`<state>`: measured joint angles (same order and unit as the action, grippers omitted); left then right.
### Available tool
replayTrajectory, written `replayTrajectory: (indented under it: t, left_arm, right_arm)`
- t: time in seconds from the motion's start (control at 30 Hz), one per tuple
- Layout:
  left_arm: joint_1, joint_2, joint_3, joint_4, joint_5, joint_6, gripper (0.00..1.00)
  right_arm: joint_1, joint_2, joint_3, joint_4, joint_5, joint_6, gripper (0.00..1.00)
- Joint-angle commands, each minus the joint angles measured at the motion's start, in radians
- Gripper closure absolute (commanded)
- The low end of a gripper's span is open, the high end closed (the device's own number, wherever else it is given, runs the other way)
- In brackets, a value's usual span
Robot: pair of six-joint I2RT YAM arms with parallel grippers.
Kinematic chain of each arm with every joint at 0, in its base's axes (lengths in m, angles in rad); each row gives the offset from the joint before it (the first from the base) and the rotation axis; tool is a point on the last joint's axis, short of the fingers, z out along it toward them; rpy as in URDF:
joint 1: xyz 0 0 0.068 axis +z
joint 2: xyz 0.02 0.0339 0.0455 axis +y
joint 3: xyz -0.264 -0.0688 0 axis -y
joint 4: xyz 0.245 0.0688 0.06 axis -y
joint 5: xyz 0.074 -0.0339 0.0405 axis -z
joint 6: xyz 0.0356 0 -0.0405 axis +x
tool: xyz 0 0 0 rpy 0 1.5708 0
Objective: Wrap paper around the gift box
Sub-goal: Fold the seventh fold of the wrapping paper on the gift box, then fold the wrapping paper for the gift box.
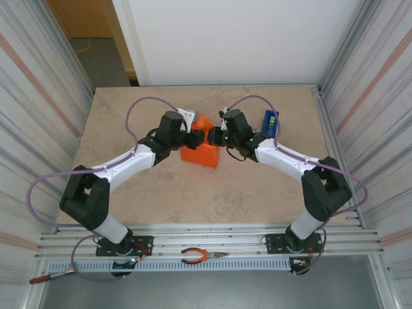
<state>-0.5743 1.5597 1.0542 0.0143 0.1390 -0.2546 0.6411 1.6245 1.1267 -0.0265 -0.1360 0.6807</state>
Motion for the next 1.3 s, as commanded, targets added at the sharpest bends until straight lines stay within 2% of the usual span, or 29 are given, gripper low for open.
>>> replayTrajectory:
  t: [0.0, 0.47, 0.7, 0.9, 1.07, 1.27]
  left_arm:
    - [-0.019, 0.059, -0.014, -0.145, -0.126, 0.034, 0.67]
    - [-0.095, 0.127, -0.04, -0.151, -0.318, 0.064, 0.68]
    - [-0.105, 0.135, -0.05, -0.146, -0.343, 0.074, 0.7]
    - [-0.108, 0.139, -0.05, -0.148, -0.347, 0.075, 0.71]
    - [-0.111, 0.144, -0.05, -0.148, -0.346, 0.074, 0.71]
    - [-0.117, 0.146, -0.05, -0.149, -0.355, 0.077, 0.71]
  right_arm:
    - [0.025, 0.004, -0.046, -0.092, -0.065, 0.037, 1.0]
    - [-0.008, -0.036, -0.059, -0.025, -0.146, 0.099, 1.0]
    - [-0.054, -0.082, -0.025, -0.013, -0.189, 0.118, 1.0]
    - [-0.136, -0.12, 0.001, -0.027, -0.191, 0.116, 1.0]
    - [-0.227, -0.051, 0.061, -0.041, -0.242, 0.13, 1.0]
    - [-0.263, 0.13, 0.235, -0.088, -0.312, 0.136, 1.0]
